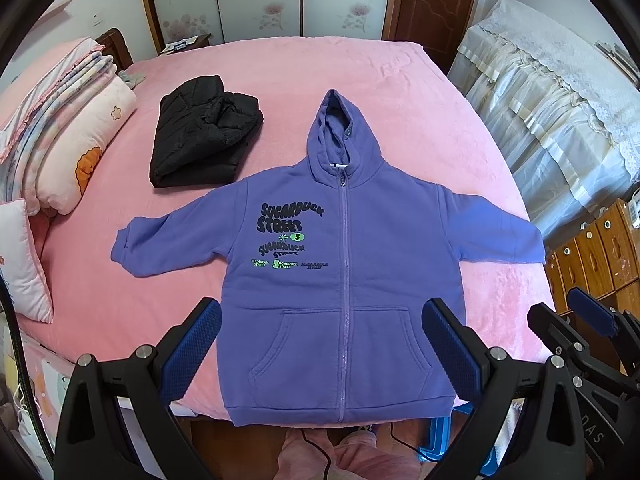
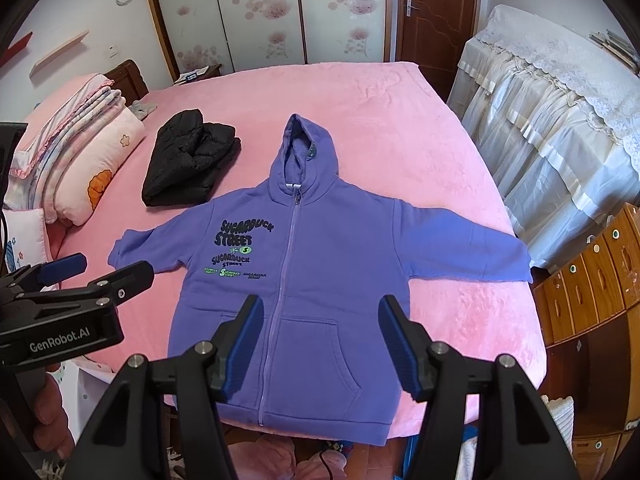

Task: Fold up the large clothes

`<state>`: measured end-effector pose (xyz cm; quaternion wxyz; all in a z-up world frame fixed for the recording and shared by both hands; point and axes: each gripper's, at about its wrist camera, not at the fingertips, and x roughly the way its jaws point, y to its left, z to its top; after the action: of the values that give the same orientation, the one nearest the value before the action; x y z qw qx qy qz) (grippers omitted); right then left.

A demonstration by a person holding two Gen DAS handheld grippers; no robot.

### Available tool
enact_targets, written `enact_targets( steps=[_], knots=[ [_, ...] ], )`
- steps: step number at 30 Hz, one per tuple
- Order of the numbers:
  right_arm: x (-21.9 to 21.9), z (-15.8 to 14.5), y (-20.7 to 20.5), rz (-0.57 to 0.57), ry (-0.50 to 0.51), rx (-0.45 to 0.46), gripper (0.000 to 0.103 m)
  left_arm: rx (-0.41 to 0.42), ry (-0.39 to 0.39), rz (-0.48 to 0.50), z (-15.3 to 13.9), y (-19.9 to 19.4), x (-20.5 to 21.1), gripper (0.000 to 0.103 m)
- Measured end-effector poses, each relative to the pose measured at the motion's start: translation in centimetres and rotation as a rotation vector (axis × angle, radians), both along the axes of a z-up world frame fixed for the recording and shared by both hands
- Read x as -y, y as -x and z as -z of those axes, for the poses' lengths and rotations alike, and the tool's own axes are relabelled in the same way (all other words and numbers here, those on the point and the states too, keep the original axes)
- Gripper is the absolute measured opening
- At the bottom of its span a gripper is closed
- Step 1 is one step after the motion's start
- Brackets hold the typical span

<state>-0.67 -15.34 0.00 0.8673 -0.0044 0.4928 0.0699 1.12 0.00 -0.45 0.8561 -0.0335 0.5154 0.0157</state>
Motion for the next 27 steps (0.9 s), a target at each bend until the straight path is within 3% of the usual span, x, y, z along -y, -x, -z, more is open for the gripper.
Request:
enact_targets(
  steps=[27],
  knots=[
    [-0.9, 2.0, 0.4, 0.053, 0.002, -0.048, 0.055, -0.052, 0.018, 0.014, 1.9, -0.6, -1.1, 0.100]
  ],
)
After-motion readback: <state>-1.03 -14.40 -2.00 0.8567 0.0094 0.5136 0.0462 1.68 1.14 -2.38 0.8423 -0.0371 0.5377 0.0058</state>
